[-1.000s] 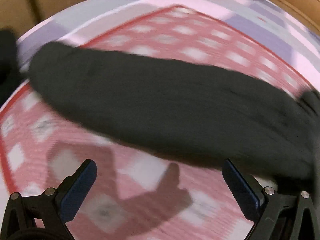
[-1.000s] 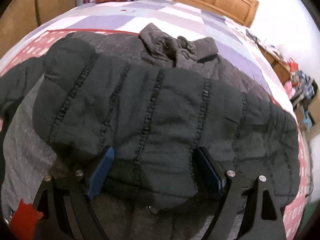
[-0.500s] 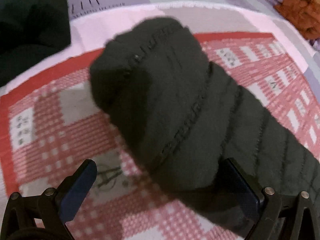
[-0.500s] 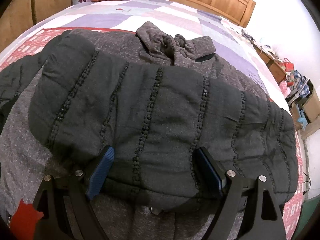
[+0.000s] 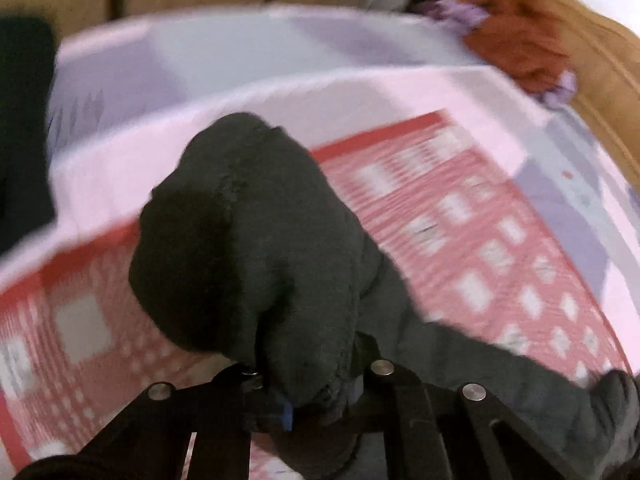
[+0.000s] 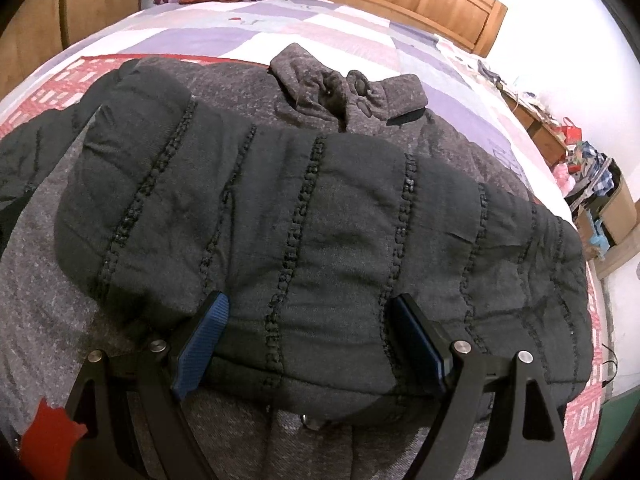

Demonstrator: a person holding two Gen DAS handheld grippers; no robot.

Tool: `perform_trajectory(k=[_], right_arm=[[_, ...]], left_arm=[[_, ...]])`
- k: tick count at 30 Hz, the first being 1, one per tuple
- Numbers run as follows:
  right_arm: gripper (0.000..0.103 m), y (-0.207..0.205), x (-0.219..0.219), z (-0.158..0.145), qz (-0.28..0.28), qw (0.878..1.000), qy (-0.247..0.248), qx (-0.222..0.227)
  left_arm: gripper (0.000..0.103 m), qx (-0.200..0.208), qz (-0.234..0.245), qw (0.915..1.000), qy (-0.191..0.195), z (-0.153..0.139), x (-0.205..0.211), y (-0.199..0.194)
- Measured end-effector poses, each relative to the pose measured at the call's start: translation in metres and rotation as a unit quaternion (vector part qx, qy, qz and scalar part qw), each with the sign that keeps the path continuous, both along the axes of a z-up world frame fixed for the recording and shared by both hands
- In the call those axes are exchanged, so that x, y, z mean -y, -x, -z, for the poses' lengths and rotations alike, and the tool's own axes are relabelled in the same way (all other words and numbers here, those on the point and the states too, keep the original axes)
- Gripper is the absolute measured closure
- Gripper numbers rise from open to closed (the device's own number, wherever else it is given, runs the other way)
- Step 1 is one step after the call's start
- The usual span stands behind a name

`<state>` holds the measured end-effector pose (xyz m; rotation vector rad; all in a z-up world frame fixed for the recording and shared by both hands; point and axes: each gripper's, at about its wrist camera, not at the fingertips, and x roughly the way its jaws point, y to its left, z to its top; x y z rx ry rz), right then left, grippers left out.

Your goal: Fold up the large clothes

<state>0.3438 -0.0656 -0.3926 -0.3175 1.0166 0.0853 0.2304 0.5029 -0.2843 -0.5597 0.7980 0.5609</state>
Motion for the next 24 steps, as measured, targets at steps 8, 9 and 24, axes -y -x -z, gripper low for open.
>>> perform_trajectory(k=[8, 9, 24], right_arm=[[0.017, 0.001, -0.006, -0.005, 0.003, 1.0, 0.017, -0.003], [0.017, 0.001, -0.008, -0.006, 0.0, 1.0, 0.023, -0.003], [0.017, 0.048, 0.022, -0.049, -0.033, 0.998, -0.059, 0.005]], left_arm=[[0.094, 0.093, 0.175, 0.9777, -0.069, -0.109, 0.122, -0.071], [0.094, 0.1, 0.192, 0.9737, -0.071, -0.117, 0.136, -0.076], [0.094, 0.122, 0.432, 0.8911, -0.065, -0.149, 0.426, -0.154]])
